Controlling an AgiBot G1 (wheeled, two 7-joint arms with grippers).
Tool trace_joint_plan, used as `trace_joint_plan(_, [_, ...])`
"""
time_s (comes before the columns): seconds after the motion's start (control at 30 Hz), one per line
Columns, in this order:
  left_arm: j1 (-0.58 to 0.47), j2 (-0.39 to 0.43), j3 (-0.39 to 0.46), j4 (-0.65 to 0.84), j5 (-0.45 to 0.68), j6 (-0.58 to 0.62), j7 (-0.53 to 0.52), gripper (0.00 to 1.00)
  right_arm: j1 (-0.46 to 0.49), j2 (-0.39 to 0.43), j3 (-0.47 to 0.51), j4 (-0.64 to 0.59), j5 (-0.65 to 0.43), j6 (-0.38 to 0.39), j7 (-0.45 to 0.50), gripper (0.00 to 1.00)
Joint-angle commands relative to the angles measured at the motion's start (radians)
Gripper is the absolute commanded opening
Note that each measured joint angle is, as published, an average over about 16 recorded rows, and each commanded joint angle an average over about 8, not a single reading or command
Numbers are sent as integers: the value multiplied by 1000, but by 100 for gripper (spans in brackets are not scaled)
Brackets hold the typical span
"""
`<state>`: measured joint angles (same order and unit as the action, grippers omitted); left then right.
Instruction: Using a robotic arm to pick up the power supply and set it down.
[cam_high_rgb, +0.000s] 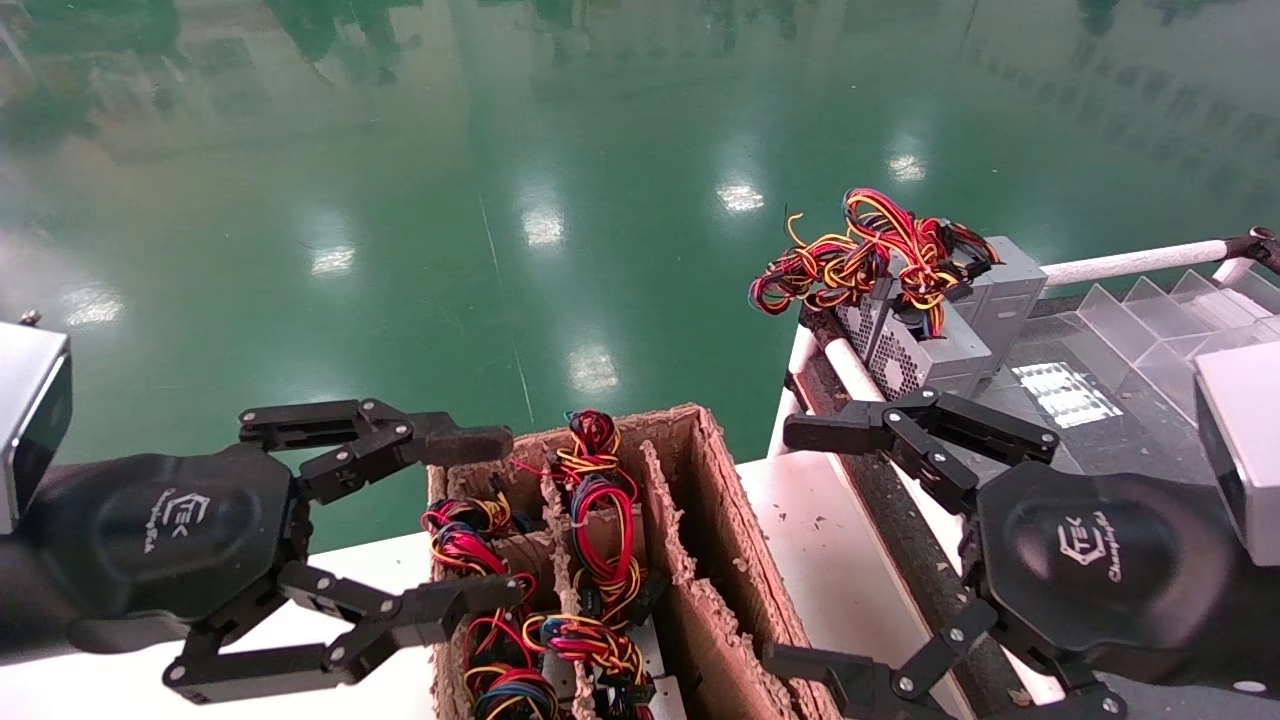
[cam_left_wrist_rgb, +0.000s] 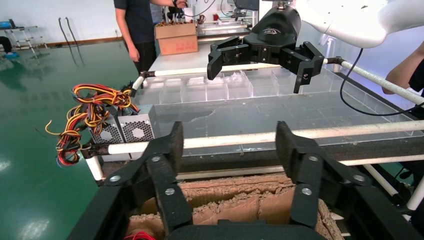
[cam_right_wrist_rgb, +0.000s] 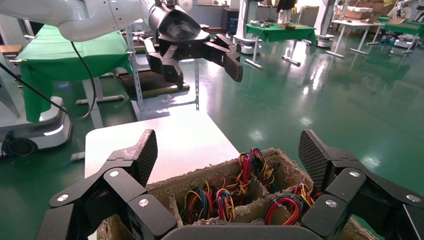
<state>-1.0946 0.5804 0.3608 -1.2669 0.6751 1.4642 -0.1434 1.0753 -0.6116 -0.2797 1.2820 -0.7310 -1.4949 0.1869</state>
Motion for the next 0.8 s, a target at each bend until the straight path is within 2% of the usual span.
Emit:
trace_joint_plan(0.03, [0,0,0,0,0,0,0,0,0,0,0,0,0,0,0,100])
trace_joint_plan(0.8, [0,0,0,0,0,0,0,0,0,0,0,0,0,0,0,100])
